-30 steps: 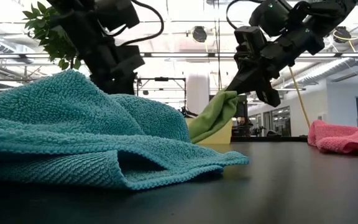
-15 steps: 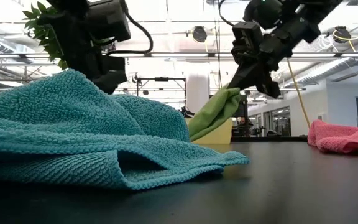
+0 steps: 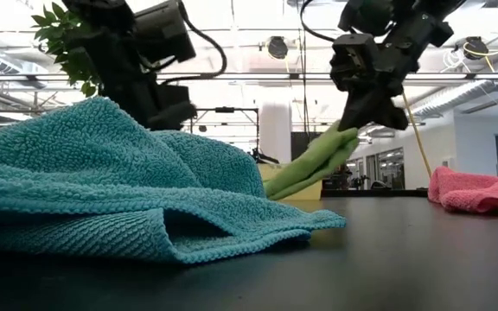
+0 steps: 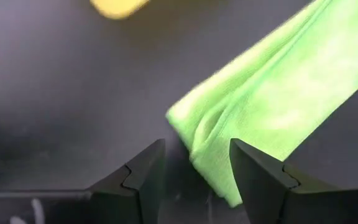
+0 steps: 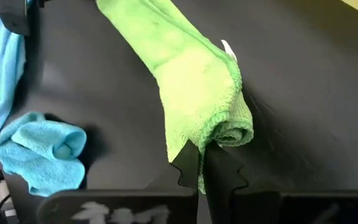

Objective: Fold microfiber towels
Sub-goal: Fold the green microfiber cloth

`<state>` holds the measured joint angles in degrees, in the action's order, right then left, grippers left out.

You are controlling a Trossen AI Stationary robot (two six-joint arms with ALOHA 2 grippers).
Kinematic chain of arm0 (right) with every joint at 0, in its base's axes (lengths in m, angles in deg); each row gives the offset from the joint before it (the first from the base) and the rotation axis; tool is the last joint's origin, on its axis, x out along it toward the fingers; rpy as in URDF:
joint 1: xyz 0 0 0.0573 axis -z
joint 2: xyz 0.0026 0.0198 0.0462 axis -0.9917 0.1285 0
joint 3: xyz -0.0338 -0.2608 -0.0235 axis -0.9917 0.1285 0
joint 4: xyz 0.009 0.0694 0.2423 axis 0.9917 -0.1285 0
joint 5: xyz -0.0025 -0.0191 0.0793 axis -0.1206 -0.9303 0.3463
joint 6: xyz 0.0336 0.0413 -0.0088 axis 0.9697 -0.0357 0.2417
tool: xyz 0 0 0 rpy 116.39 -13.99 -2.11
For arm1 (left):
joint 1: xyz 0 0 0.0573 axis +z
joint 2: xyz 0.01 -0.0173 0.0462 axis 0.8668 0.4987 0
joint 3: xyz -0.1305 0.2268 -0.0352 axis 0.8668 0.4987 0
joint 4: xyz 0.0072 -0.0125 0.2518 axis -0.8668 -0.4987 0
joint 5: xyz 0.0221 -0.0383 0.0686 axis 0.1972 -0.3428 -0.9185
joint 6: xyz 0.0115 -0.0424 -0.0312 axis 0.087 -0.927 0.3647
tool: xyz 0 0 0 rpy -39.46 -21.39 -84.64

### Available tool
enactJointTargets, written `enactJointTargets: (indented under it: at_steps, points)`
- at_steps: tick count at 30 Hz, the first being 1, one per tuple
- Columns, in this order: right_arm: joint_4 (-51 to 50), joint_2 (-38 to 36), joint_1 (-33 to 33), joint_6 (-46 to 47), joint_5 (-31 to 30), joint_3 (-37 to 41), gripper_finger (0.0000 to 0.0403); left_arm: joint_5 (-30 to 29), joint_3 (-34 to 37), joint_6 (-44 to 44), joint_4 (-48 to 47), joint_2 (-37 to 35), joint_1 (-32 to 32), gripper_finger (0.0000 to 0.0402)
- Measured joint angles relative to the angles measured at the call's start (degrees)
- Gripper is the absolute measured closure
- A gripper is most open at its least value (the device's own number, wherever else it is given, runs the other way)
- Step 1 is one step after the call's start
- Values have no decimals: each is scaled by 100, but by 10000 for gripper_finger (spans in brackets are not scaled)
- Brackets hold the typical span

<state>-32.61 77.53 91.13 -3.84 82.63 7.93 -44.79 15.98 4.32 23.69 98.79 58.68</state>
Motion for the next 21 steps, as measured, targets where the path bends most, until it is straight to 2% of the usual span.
enactJointTargets:
  at_steps: [11,15,21]
  points:
    - [-1458,-901,0,240,-159,0,403,152,-2,89,730,278,52,220]
    - [-1393,-914,2,253,-182,0,403,119,-2,233,1197,278,133,220]
    - [-596,-399,2,92,-153,0,403,117,-2,462,1800,278,240,220]
